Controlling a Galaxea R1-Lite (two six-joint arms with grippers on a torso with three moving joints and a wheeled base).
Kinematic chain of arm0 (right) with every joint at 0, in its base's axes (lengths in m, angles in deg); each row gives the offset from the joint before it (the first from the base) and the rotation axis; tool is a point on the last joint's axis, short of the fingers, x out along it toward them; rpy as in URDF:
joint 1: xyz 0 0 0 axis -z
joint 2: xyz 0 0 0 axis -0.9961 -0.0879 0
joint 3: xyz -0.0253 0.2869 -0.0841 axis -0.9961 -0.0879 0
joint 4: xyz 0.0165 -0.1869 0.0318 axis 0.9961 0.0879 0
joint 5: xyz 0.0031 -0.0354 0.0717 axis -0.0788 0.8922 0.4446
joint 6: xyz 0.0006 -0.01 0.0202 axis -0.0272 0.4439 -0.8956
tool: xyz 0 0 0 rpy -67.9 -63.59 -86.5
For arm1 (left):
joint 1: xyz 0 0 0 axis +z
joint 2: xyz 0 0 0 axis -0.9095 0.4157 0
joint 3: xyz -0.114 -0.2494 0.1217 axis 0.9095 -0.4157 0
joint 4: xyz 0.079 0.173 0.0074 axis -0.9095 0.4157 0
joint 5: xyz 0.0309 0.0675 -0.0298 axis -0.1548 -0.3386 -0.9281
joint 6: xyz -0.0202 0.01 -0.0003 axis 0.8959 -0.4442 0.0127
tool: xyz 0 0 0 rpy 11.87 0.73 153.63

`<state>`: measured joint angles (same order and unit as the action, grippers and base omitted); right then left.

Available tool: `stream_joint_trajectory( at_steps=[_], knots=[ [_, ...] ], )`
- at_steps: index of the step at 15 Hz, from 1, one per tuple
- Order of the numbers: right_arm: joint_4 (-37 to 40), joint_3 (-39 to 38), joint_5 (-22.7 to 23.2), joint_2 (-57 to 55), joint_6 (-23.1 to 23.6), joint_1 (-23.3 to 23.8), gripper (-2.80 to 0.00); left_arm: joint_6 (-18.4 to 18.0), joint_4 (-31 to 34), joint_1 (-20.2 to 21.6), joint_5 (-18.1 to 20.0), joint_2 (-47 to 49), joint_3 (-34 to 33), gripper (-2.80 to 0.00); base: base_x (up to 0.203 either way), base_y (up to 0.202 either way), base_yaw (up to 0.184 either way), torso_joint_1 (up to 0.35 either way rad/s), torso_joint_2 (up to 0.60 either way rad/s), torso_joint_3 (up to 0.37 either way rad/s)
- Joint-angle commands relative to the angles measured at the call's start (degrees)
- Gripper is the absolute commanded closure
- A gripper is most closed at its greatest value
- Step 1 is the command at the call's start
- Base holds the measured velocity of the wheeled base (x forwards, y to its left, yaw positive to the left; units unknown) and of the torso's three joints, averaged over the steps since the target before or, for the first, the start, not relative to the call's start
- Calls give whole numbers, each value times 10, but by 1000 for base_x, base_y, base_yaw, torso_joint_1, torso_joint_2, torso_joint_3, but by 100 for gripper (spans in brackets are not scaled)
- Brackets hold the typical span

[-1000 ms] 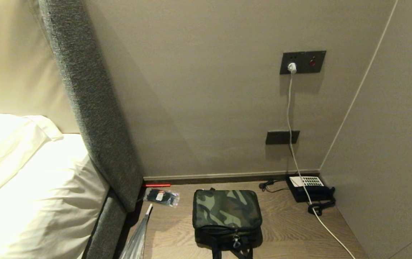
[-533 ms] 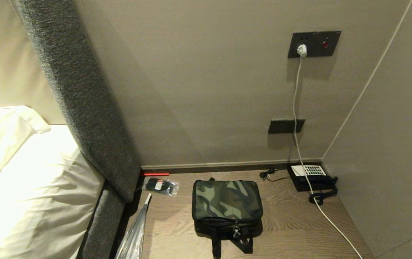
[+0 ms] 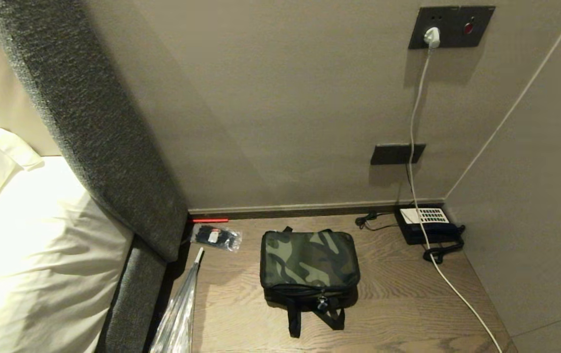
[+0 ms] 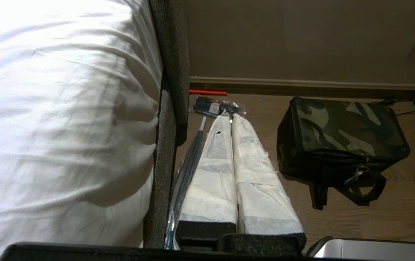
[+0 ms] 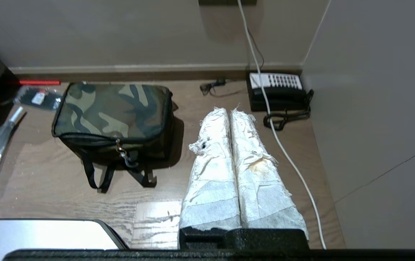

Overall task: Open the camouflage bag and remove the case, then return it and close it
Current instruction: Open the top of the storage box

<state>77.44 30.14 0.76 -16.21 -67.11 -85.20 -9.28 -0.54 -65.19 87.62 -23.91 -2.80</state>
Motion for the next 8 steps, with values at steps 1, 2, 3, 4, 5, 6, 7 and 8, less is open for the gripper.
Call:
stream_joint_trajectory(
  at_steps=[1, 2, 3, 4, 5, 6, 7, 8],
  knots=[
    [0, 0, 0, 2, 0, 0, 0, 0, 0, 0, 0, 0, -2, 0, 0, 0, 0, -1, 6, -206],
    [0, 0, 0, 2, 0, 0, 0, 0, 0, 0, 0, 0, -2, 0, 0, 0, 0, 6, 10, -201],
    [0, 0, 0, 2, 0, 0, 0, 0, 0, 0, 0, 0, -2, 0, 0, 0, 0, 2, 2, -194],
    [0, 0, 0, 2, 0, 0, 0, 0, 0, 0, 0, 0, -2, 0, 0, 0, 0, 2, 10, -198],
    [0, 0, 0, 2, 0, 0, 0, 0, 0, 0, 0, 0, -2, 0, 0, 0, 0, 2, 6, -184],
    [0, -1, 0, 2, 0, 0, 0, 0, 0, 0, 0, 0, -2, 0, 0, 0, 0, 7, 2, -193],
    [0, -1, 0, 2, 0, 0, 0, 0, 0, 0, 0, 0, -2, 0, 0, 0, 0, 6, 2, -193],
    [0, -1, 0, 2, 0, 0, 0, 0, 0, 0, 0, 0, -2, 0, 0, 0, 0, 6, 7, -199]
  ],
)
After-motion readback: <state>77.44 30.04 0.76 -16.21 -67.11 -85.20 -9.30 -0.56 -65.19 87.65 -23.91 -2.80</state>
